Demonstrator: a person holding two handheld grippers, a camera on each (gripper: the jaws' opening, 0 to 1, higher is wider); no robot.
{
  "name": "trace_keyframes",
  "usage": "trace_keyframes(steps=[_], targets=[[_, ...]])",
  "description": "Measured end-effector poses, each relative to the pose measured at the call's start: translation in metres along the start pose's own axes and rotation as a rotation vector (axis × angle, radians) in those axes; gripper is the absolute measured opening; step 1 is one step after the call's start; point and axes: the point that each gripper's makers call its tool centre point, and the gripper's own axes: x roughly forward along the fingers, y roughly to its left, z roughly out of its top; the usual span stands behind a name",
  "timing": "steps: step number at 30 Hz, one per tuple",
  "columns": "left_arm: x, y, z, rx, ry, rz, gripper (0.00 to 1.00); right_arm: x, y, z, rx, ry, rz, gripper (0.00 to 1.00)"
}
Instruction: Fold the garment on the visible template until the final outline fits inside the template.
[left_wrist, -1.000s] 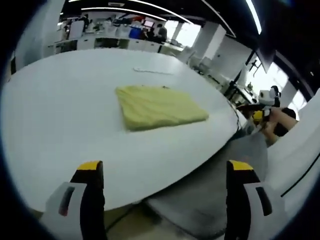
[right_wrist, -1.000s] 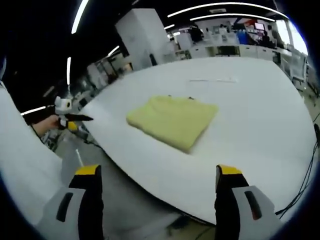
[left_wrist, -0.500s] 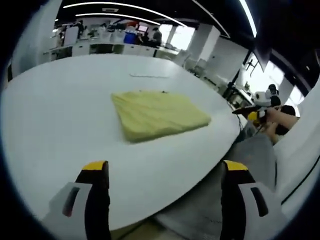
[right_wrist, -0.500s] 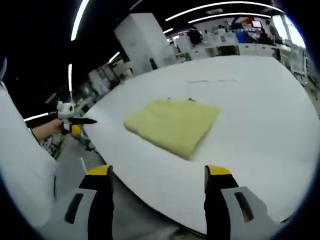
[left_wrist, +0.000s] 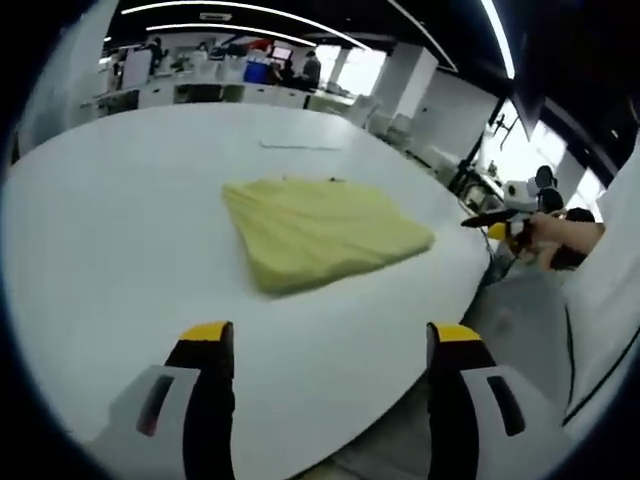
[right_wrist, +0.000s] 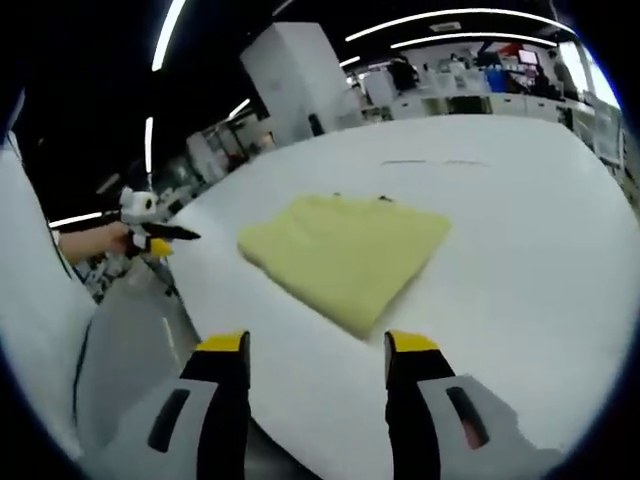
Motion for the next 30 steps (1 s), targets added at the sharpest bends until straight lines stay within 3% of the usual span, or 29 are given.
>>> trace_keyframes(steps=[6,10,30], targets=[[0.014,0.011,0.0,0.004,0.008,0.002,0.68,0.012,-0.006,-0.001,-0.036,0.0,0.012,0.49],[0.022,0.02,0.009,-0.015,-0.047,0.017,0.59,0.02,-0.013,-0.004,-0.04,0.024,0.015,0.46],[0.063,0.064,0.011,-0.029,-0.013,-0.018,0.43,0.051,-0.037,-0.021,-0.036,0.094,0.021,0.33]])
